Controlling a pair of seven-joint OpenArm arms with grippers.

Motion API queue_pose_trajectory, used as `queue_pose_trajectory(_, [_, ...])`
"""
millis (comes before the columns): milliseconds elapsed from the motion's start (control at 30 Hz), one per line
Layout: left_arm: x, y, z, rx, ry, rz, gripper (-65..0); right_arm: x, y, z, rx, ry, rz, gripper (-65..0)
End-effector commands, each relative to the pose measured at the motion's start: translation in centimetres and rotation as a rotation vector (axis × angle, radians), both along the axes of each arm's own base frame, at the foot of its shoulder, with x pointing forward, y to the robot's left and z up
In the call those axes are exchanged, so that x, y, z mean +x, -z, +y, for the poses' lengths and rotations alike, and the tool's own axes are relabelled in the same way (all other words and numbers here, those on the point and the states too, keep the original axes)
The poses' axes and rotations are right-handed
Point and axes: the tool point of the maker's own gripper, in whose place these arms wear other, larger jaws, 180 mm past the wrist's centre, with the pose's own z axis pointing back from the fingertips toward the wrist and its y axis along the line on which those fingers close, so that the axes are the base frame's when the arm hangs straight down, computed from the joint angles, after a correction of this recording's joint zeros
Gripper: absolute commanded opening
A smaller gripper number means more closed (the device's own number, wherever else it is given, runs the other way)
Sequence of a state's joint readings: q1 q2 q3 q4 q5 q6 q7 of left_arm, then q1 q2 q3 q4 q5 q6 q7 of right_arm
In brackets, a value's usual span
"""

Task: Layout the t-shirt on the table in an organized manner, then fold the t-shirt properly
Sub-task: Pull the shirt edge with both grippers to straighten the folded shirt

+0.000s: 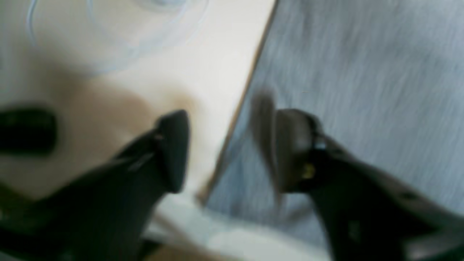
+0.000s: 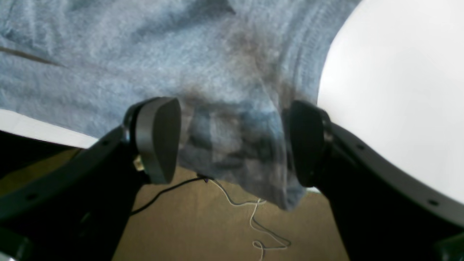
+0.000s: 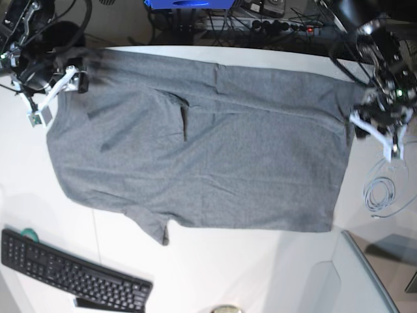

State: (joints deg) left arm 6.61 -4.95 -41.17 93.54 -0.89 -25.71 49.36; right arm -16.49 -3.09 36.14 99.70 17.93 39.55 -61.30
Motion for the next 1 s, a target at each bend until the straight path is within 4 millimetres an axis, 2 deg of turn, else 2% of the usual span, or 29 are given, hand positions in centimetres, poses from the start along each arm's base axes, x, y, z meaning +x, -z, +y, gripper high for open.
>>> queue_pose_trajectory(0, [0.6,-0.9,0.1,0.013,0.012,-0.032,-46.6,0.9,-0.8,-0.2,-0.006,-0.007,-0.043,-21.2])
queue_pose_trajectory(67, [-0.4,0.2,0.1,0.001,0.007,0.000,-65.0,0.8,-0.8,-0.3,-0.004,-0.001,-0.045,-21.6])
queue_pose_trajectory(133, [-0.5,1.0,0.2,-0.016,0.001,-0.011,-65.0,1.4,-1.0,-0.2,-0.002,0.001,-0.074,-26.9])
queue_pose_trajectory(167, [-0.5,1.6,0.2,-0.022,0.001,-0.020,-65.0,1.5,-1.0,-0.2,0.000,0.005,-0.087,-31.7])
queue_pose_trajectory(300, [-2.1,4.9,-0.1,-0.066,-0.005,-0.001,-65.0,1.4,0.0,0.0,0.028,0.017,-0.075,-57.2])
queue_pose_trajectory(367, [-3.0,6.1,-0.3,-0.086,-0.012,0.014,-65.0,1.1,0.7,-0.2,0.038,0.020,-0.054,-65.0])
queue_pose_trajectory(533, [-4.9,8.1,-0.5,-0.112,-0.027,0.038,-65.0,0.7,2.9,-0.7,0.072,0.032,0.012,-63.6])
queue_pose_trajectory(667, [-6.7,9.2,-0.6,-0.124,-0.036,0.079,-65.0,1.0,4.3,-2.1,0.083,0.041,0.056,-63.6])
queue_pose_trajectory(867, [-9.6,10.2,-0.9,-0.131,-0.042,0.135,-65.0,2.3,4.3,-3.5,0.077,0.051,0.023,-63.6])
queue_pose_trajectory(967, [-10.9,10.5,-0.8,-0.134,-0.052,0.155,-65.0,2.1,4.4,-4.1,0.068,0.053,0.033,-63.6])
